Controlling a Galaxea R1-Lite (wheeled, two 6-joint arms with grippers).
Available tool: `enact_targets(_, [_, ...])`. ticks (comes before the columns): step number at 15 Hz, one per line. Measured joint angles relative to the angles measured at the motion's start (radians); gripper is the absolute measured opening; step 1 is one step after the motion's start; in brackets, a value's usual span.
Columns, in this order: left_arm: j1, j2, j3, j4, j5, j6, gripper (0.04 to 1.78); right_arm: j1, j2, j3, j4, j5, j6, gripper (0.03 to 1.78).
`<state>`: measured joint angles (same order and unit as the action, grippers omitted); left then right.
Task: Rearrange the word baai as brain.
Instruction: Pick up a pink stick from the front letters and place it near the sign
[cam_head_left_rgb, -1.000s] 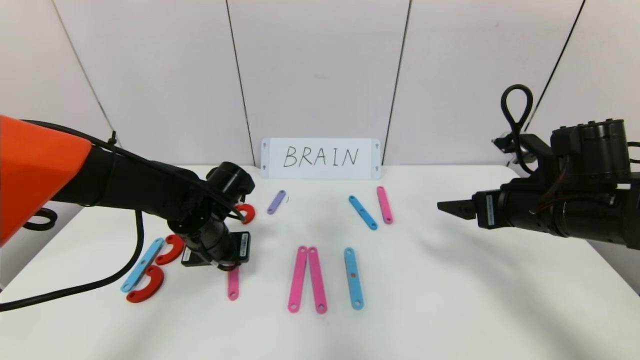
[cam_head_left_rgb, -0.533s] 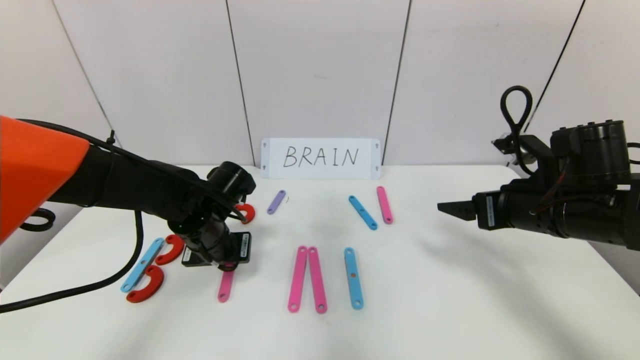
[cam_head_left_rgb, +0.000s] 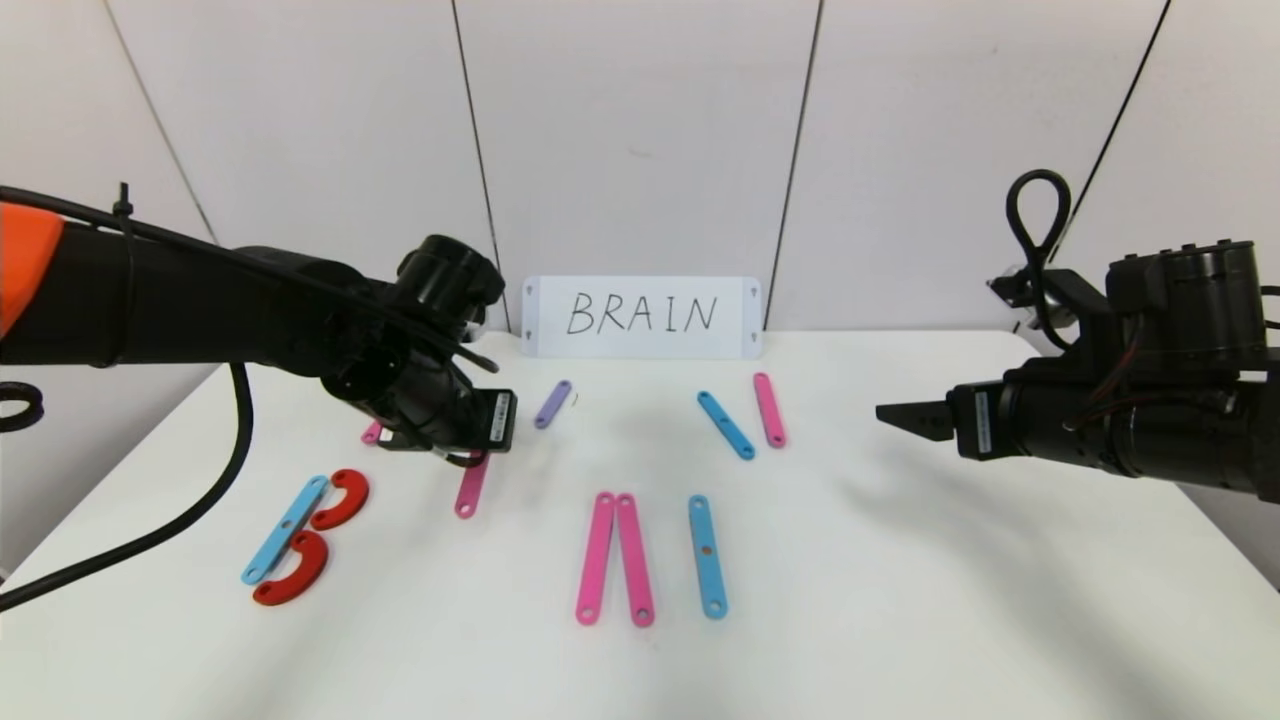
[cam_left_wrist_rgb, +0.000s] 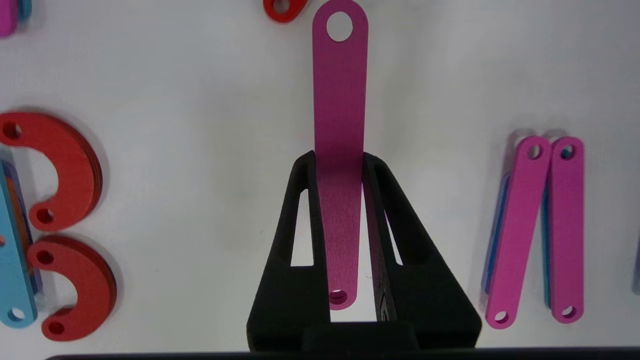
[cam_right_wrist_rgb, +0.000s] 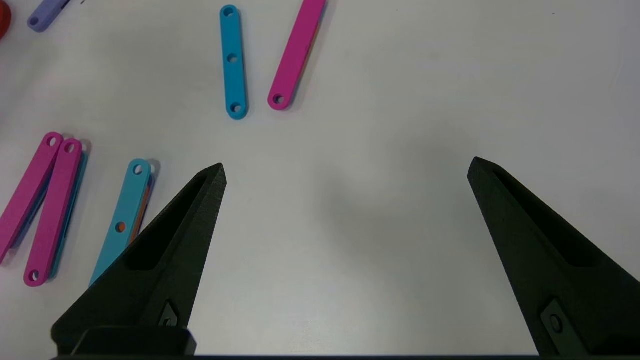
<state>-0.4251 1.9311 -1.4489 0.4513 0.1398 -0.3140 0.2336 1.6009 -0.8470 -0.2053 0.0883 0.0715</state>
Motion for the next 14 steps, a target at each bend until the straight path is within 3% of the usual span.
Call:
enact_targets(5, [-0.017,0.082,-0.25,0.008,-0.132,0.11,0.27,-0.005,-0.003,0.003,-0.004,-0.001,0.002,1.7])
enact_targets(10, [-0.067,0.225,-0.444,-0.004,-0.185,0.116,0.27,-0.005,-0.004,0.003,-0.003,-0.002,0.002,1.7])
enact_targets(14, [-0.081,0.336,-0.515,-0.035,-0.185,0.114,0.27,-0.003,-0.004,0.006,-0.009,-0.003,0.002,1.7])
